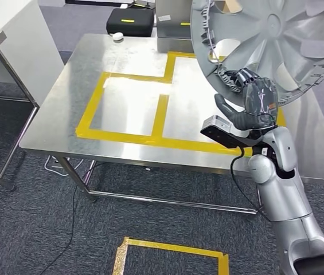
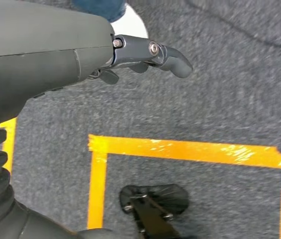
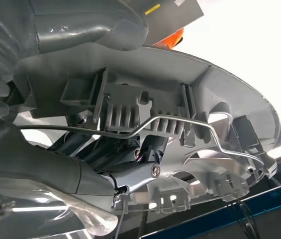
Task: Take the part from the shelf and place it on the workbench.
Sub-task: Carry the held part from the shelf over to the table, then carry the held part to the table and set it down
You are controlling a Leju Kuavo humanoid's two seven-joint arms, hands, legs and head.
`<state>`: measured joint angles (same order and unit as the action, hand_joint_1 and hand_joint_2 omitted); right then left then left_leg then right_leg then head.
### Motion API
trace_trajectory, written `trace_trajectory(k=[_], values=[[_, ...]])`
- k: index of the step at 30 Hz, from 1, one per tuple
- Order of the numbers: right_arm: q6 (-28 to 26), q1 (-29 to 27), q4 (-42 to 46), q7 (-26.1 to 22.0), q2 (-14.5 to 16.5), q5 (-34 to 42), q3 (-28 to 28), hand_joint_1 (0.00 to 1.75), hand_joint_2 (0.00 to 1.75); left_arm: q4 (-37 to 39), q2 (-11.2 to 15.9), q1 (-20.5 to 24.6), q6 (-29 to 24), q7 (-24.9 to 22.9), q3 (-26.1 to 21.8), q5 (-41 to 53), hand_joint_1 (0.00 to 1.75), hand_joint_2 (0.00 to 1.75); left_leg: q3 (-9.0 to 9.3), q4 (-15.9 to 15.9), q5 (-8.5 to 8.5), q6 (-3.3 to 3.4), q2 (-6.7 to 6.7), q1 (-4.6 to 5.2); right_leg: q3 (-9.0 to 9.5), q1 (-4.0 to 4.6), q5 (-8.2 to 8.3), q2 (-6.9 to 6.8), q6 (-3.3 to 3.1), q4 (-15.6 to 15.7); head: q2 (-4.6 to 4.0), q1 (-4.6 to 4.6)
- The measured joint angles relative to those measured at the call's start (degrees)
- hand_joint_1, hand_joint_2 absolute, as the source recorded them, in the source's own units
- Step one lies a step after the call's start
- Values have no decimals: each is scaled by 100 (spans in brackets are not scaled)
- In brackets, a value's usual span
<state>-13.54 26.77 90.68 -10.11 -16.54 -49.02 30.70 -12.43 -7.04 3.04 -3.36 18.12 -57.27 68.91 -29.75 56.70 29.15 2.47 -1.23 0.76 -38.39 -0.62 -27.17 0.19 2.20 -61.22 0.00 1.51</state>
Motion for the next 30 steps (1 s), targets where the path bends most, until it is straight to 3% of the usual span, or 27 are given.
trace_trajectory(k=[1,2,6,8,10,11,13,15,17,18,22,23,25,27,28,29,30], values=[[22,8,-10,6,-1,-7,6,175,175,1,0,8,-3,-7,0,2,0,175,28,1,46,-24,-1,4,67,18,163,-7,-37,220,1,-6],[50,15,-18,13,-2,-21,14,175,175,1,-1,15,-10,-18,1,9,0,175,44,9,78,-52,1,9,102,36,221,-9,-76,331,1,-11],[309,82,-76,111,13,-136,63,175,175,2,-3,57,-47,-65,1,62,0,175,48,174,202,-170,19,7,271,7,185,-4,-208,393,1,-27],[495,164,-211,189,37,-186,144,175,175,3,-15,92,-54,-69,4,94,0,175,-264,793,446,-249,32,-29,354,-12,146,-14,-240,417,0,-47],[650,231,-448,230,77,-205,258,175,175,3,-26,113,-47,-60,8,137,0,175,-737,1550,698,-301,41,-72,407,-14,96,-16,-251,419,0,-54],[708,250,-589,239,108,-208,318,175,175,3,-30,118,-40,-52,11,155,0,175,-894,1723,703,-312,43,-84,439,-13,70,-14,-251,419,0,-54],[779,276,-834,247,181,-208,411,175,175,3,-38,130,-24,-42,20,184,0,175,-950,1559,445,-307,43,-90,510,-13,24,-11,-243,418,0,-56],[815,317,-1062,270,256,-209,482,175,175,3,-40,151,0,-40,35,202,0,175,-768,930,-31,-274,44,-87,578,-12,-18,-12,-227,420,0,-55],[830,382,-1354,307,340,-215,569,175,175,3,-44,175,39,-37,53,222,0,175,-592,329,-310,-223,46,-63,609,-6,-48,-14,-190,419,0,-52],[831,413,-1522,323,387,-221,616,175,175,3,-46,186,63,-32,60,231,0,175,-553,159,-372,-192,47,-46,602,-3,-59,-15,-162,419,0,-50],[817,473,-2021,344,517,-241,732,175,175,3,-67,201,118,5,68,237,0,175,-514,49,-420,-78,45,-50,540,-4,-153,-18,-24,360,0,-43],[826,495,-2107,352,531,-240,754,175,175,3,-72,210,122,22,71,236,0,175,-495,22,-431,-52,45,-64,451,-5,-259,-18,1,189,0,-36],[908,538,-2296,404,547,-244,800,175,175,3,-77,226,124,68,79,234,0,175,-483,7,-425,-14,44,-69,97,-11,-583,-18,37,-504,0,-23],[1040,554,-2546,466,550,-254,845,87,87,3,-83,224,122,79,90,224,0,175,-474,10,-406,10,39,-61,-289,-11,-776,-16,63,-1191,0,-18],[1082,557,-2689,480,550,-256,864,44,44,3,-86,217,112,69,95,218,0,175,-462,12,-394,15,34,-58,-366,-10,-717,-16,69,-1269,0,-15],[1101,561,-2838,491,550,-256,882,0,0,3,-90,209,81,64,98,213,0,175,-441,15,-378,13,29,-57,-319,-10,-542,-16,66,-1097,0,-12],[1095,565,-2971,505,550,-255,896,0,0,3,-93,203,28,74,99,211,0,175,-412,19,-356,4,24,-57,-161,-10,-297,-18,57,-716,0,-11]])
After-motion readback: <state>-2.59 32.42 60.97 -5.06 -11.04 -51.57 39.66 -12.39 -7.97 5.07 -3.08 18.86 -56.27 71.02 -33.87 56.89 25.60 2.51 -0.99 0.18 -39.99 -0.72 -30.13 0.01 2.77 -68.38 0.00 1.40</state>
